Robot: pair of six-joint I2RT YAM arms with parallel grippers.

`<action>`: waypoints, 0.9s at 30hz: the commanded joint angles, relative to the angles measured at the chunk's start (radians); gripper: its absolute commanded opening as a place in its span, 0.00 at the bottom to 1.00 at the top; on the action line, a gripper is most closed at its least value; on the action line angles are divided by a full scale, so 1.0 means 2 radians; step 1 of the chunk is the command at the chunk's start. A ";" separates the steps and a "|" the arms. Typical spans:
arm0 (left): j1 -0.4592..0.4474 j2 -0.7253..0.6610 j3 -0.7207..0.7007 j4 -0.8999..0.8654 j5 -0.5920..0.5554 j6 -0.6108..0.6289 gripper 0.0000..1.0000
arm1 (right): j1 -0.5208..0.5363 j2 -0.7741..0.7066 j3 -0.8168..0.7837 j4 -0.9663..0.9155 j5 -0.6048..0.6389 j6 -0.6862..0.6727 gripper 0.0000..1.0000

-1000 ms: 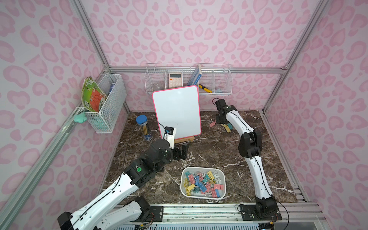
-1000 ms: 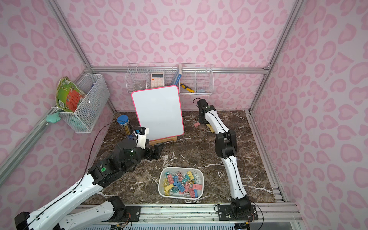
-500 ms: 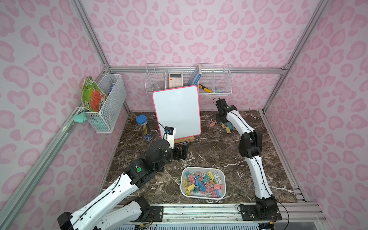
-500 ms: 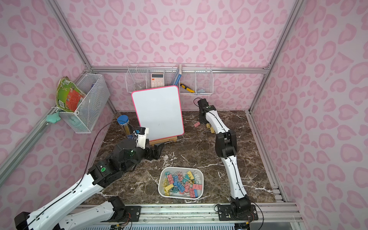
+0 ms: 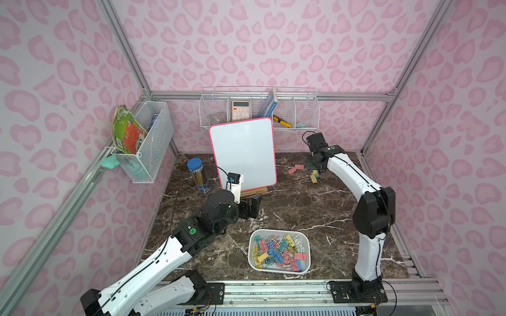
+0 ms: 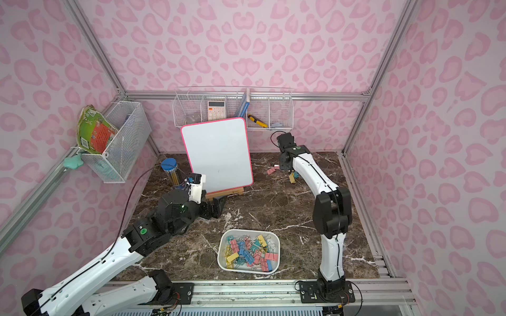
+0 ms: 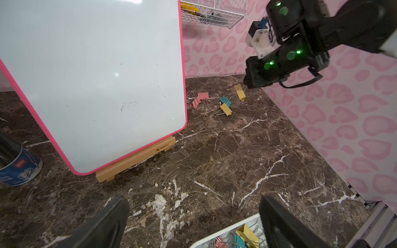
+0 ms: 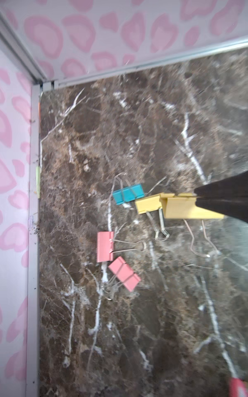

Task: Put the binder clips in the storage box
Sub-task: Pick up the binder clip at the center of the board, then place the binder clip in the storage box.

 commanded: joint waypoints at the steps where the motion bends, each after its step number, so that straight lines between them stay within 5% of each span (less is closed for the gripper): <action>1: 0.001 0.007 0.006 0.020 0.012 -0.001 0.99 | 0.029 -0.124 -0.106 0.040 -0.030 0.031 0.00; 6: 0.000 0.021 0.003 0.045 0.011 -0.013 0.99 | 0.109 -0.333 -0.290 0.070 -0.086 0.103 0.00; 10: 0.001 0.028 -0.008 0.073 0.002 -0.022 0.99 | 0.191 -0.417 -0.375 0.057 -0.129 0.184 0.00; 17: 0.001 0.045 0.003 0.078 -0.018 -0.014 0.99 | 0.334 -0.425 -0.437 0.024 -0.097 0.312 0.00; 27: 0.001 0.054 0.003 0.074 -0.007 -0.022 0.99 | 0.365 -0.368 -0.472 0.004 -0.066 0.327 0.00</action>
